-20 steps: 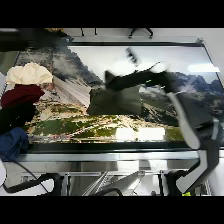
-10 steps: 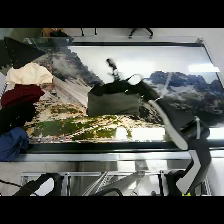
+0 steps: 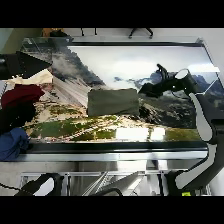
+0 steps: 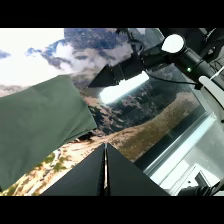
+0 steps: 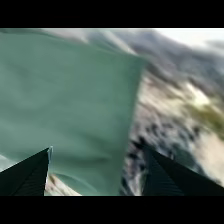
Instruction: Fold the shirts.
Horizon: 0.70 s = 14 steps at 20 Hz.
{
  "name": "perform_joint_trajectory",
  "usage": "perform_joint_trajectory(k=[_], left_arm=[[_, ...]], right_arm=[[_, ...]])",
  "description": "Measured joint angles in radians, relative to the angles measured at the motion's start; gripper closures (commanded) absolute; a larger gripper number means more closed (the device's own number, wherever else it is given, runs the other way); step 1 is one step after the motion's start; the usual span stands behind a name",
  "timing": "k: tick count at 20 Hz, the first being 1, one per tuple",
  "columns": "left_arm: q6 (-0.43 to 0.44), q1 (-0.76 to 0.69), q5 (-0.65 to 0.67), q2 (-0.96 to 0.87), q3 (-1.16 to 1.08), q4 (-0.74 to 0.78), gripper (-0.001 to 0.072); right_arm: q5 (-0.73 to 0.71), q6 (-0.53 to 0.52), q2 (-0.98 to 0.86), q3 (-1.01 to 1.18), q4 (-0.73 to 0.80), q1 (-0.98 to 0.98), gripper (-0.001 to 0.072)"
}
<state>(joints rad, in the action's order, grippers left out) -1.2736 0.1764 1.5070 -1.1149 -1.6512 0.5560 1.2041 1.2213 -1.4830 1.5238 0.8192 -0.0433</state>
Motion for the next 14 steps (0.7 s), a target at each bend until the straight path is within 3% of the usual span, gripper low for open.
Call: perform_joint_trajectory(k=[6,7,9,14], left_arm=[[0.003,0.000,-0.001,0.000,0.005,0.000,0.0696],[0.003,0.000,-0.001,0.000,0.005,0.000,0.0696],[0.003,0.000,0.000,0.000,0.005,0.000,0.0696],[0.003,0.000,0.005,0.000,0.005,0.000,0.0696]], right_arm=[[-0.011,-0.053,-0.087,-0.045,-0.103,0.036,0.0026],[-0.017,-0.063,-0.099,-0.047,-0.132,0.047,0.0117],[-0.041,-0.089,-0.116,-0.050,-0.148,0.063,0.0695],[-0.046,-0.169,-0.074,-0.039,-0.255,0.035,0.0696]])
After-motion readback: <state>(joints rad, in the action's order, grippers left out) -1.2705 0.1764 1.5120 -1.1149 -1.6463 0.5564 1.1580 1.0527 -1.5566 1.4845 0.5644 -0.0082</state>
